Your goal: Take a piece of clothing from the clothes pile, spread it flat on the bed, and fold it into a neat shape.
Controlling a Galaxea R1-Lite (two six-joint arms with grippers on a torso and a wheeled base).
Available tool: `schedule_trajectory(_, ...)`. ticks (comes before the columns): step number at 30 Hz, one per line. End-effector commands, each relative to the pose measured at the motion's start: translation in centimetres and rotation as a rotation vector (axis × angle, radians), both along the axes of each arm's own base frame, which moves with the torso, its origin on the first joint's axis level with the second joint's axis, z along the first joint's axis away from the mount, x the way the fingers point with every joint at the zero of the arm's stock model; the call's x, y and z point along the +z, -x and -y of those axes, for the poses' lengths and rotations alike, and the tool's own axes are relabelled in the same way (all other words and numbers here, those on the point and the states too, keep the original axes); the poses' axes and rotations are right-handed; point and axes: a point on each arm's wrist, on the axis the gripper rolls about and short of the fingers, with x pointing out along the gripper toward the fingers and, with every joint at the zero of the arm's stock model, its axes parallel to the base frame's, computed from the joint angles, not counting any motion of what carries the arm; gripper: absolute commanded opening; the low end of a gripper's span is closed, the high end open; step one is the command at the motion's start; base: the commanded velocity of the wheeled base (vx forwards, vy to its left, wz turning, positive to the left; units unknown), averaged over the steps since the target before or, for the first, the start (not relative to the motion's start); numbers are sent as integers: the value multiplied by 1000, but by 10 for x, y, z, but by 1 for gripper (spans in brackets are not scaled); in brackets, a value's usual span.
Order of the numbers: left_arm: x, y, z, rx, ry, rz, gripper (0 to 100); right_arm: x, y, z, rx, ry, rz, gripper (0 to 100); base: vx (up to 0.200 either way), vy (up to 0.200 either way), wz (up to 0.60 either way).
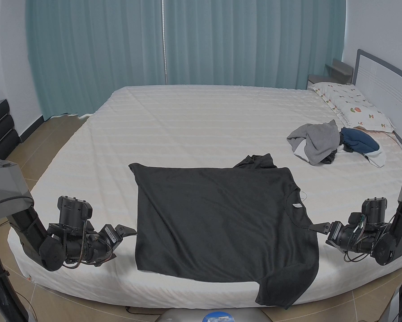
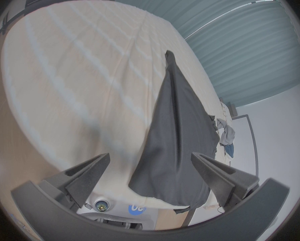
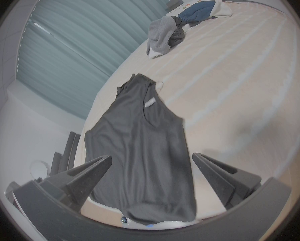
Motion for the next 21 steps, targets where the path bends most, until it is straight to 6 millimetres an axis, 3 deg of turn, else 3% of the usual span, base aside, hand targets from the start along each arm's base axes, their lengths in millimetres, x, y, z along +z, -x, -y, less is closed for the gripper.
schedule_trajectory(1, -6, 4, 0, -2, -4, -30, 100, -9, 7, 0, 22, 2, -47, 100, 0, 0, 0)
schedule_trajectory(21, -8, 1, -3, 12, -5, -30, 100, -33, -18, -9, 60, 2, -64, 100, 0, 0, 0)
